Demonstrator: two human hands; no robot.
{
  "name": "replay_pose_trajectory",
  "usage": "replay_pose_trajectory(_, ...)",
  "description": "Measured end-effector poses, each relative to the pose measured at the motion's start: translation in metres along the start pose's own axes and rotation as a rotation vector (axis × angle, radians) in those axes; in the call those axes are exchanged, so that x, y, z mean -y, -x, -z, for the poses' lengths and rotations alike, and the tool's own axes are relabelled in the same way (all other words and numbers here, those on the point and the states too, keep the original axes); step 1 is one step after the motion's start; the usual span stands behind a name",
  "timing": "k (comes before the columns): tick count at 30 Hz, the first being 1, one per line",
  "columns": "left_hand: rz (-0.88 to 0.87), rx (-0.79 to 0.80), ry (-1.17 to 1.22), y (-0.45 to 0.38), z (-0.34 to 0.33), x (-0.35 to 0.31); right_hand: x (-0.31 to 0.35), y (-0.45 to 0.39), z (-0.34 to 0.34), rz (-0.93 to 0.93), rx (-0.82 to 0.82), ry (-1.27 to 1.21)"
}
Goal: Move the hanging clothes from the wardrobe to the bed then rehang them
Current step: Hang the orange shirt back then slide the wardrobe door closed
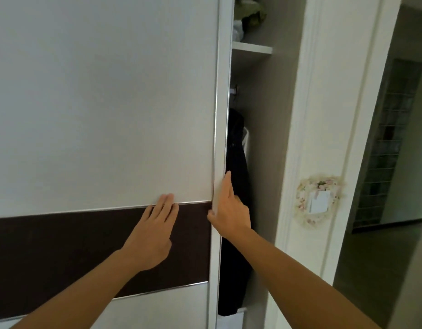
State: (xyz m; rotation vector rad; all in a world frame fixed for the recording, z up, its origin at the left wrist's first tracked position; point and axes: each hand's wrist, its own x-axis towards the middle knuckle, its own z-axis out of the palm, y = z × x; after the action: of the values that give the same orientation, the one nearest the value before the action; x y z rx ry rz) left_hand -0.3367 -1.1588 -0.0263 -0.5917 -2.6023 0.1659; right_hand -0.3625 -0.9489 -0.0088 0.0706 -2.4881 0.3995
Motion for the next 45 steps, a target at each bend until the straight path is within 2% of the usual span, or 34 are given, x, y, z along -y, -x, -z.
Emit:
replay_pose_trajectory(3,0.032,-0.001,-0.019,-0.005,0.000,-0.015,-0.015,-0.003,-0.003,0.235,-0.178,0.199)
replay_pose_trajectory(5,0.049,0.005,-0.035,-0.008,0.000,-0.021,-0.028,-0.004,-0.006,0.377,-0.205,0.332)
replay_pose_trajectory(7,0.047,-0.004,-0.039,-0.011,-0.003,-0.026,-0.041,-0.006,-0.009,0.418,-0.192,0.398)
replay_pose_trajectory(22,-0.012,-0.111,-0.200,-0.027,-0.020,-0.027,-0.100,-0.009,0.000,0.420,-0.164,0.526)
replay_pose_trajectory(28,-0.024,-0.135,-0.177,-0.030,-0.025,-0.027,-0.112,-0.006,0.005,0.317,-0.195,0.575)
replay_pose_trajectory(38,-0.095,-0.111,-0.221,-0.034,-0.028,-0.019,-0.136,-0.004,0.019,0.229,-0.194,0.803)
replay_pose_trajectory(45,-0.042,-0.190,-0.209,-0.029,-0.029,-0.015,-0.134,-0.005,0.020,0.159,-0.158,0.782)
